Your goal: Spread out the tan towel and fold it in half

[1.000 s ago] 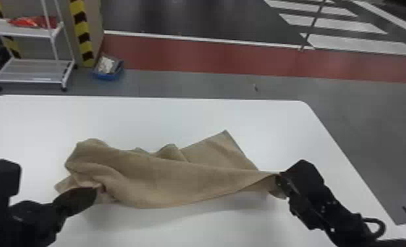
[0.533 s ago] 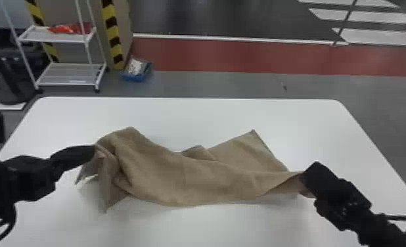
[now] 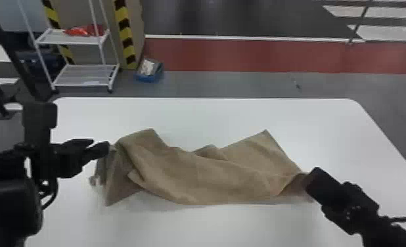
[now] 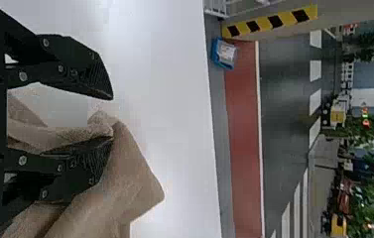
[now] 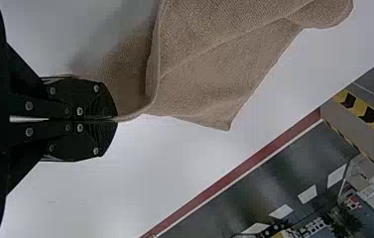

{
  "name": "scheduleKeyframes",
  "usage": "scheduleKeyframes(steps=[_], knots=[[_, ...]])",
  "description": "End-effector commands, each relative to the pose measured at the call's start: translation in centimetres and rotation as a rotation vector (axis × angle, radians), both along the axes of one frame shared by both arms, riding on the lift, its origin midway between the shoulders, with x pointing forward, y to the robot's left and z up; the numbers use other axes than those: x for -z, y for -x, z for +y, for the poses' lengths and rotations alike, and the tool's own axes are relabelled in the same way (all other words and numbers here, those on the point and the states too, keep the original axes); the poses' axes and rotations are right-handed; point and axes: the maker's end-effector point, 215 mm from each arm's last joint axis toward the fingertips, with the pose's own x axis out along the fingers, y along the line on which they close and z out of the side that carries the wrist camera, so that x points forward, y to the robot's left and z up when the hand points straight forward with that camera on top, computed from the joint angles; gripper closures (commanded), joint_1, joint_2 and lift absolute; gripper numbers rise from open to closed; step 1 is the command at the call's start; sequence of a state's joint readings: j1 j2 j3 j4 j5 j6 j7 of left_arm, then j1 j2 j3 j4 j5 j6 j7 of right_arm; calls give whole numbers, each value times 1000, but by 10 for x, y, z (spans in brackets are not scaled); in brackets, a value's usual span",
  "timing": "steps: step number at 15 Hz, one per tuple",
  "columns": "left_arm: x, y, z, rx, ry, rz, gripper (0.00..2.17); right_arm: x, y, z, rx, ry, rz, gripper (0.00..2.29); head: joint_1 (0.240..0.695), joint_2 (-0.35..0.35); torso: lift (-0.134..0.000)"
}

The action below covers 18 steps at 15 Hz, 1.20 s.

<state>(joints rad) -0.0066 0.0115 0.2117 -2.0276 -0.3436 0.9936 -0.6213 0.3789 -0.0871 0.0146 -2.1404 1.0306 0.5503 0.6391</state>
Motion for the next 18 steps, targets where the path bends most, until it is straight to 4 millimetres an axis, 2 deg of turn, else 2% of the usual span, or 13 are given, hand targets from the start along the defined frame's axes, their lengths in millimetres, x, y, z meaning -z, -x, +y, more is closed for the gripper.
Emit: scheduleKeyframes(steps=[1,2,3,5,9,13,15,18], knots=[[3,1,39,-56,-61,6,9,-2,-1,4,-6,-2,-1,1764,695,2,-124],[4,10,53,-73,-70,9,9,-3,-3,6,-4,0,1,1764,695,20,-124],[0,20,58,-74,-73,-2,9,-3,-4,10,-7,-4,1,1764,695,36,-124],[-13,43,46,-39,-84,-44,29,-3,-5,13,-1,-6,3,1764,695,81,-124],[-18,70,10,52,-111,-74,49,-5,-9,3,36,-6,4,1760,695,72,-124],[9,82,-51,162,-70,-21,151,11,4,-13,89,3,55,1760,695,2,-124],[17,89,-73,175,-47,2,154,19,18,-23,136,-5,84,1760,695,-38,-124],[20,103,-86,189,-56,18,211,30,30,-24,159,-27,114,1760,695,-113,-124]])
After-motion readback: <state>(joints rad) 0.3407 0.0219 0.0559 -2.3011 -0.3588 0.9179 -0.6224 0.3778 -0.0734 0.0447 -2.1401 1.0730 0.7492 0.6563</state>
